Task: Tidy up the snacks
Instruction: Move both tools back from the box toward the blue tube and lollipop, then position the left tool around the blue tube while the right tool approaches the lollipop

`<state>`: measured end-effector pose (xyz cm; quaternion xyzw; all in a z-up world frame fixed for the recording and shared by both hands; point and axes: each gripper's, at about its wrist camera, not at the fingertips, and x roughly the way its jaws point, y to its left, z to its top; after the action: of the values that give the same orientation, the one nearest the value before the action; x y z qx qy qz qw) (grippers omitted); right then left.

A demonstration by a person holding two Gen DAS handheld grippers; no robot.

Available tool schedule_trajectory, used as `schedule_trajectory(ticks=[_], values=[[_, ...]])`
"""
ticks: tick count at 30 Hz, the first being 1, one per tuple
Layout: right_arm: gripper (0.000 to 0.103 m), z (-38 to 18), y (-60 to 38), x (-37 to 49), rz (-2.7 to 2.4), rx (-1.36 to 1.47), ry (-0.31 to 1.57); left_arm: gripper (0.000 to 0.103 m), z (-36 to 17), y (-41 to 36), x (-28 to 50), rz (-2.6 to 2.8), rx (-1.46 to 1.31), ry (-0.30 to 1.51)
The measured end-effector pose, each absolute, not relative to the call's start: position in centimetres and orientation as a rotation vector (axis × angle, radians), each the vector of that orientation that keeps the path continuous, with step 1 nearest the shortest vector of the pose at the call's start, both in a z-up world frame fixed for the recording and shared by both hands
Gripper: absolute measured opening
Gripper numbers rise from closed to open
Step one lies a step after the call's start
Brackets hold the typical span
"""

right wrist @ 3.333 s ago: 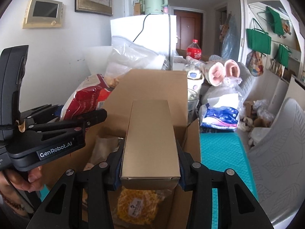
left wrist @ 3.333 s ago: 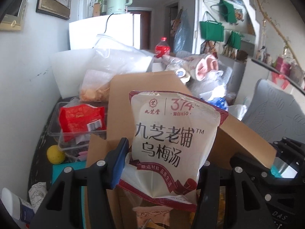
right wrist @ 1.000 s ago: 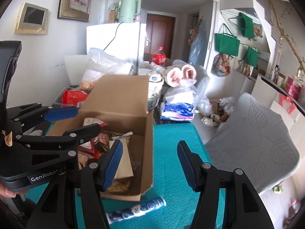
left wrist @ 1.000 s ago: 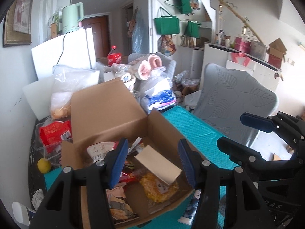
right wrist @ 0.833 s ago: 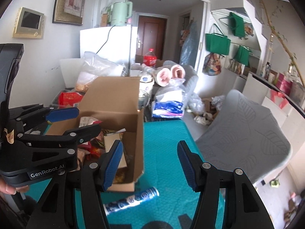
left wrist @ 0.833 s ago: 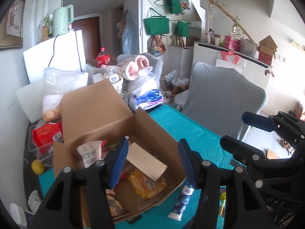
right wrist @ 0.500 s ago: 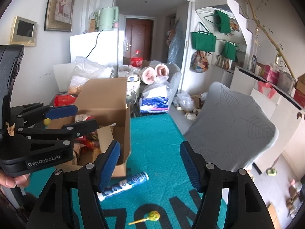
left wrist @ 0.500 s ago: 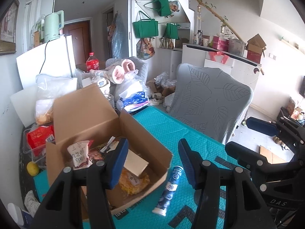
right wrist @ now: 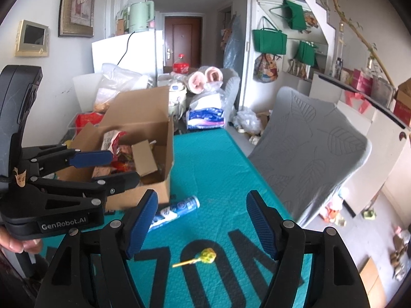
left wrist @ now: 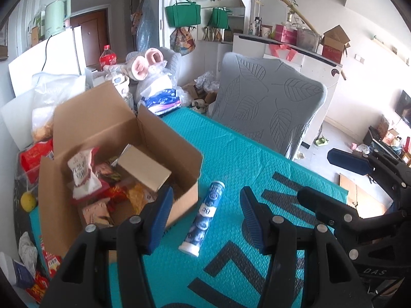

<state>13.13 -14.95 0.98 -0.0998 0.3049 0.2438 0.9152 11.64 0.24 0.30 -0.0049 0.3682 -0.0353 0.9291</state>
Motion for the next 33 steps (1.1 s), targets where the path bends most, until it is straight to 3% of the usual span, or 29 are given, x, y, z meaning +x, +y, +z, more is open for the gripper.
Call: schedule_trajectory(ticks=[8,10,15,18,33], values=[[0.073,-3.6,-15.7,12.7,0.521,-0.204,0.722,0.054,-3.7,-0.6,10.7,-0.114,0.011,0.827],[0.081,-4.6,-15.8,12.7,0.526,-0.209,0.728,0.054,-4.5,-0.5,10.7,-0.128,0.007,0.840],[0.083,-7.1,-16.0,13.1,0.581,-0.160,0.780,0.054,-6.3,0.0,10.6,-0.129,-0.016,0.851],[0.093,-8.3,-15.7,13.4,0.581,-0.158,0.795,0.054,-7.1,0.5,10.8,-0.121,-0.037,0.853],[0.094,-13.0,-15.1,16.4,0.663,-0.153,0.899,0.054,-10.5,0.0,13.8,-0.098,0.016,0.935]])
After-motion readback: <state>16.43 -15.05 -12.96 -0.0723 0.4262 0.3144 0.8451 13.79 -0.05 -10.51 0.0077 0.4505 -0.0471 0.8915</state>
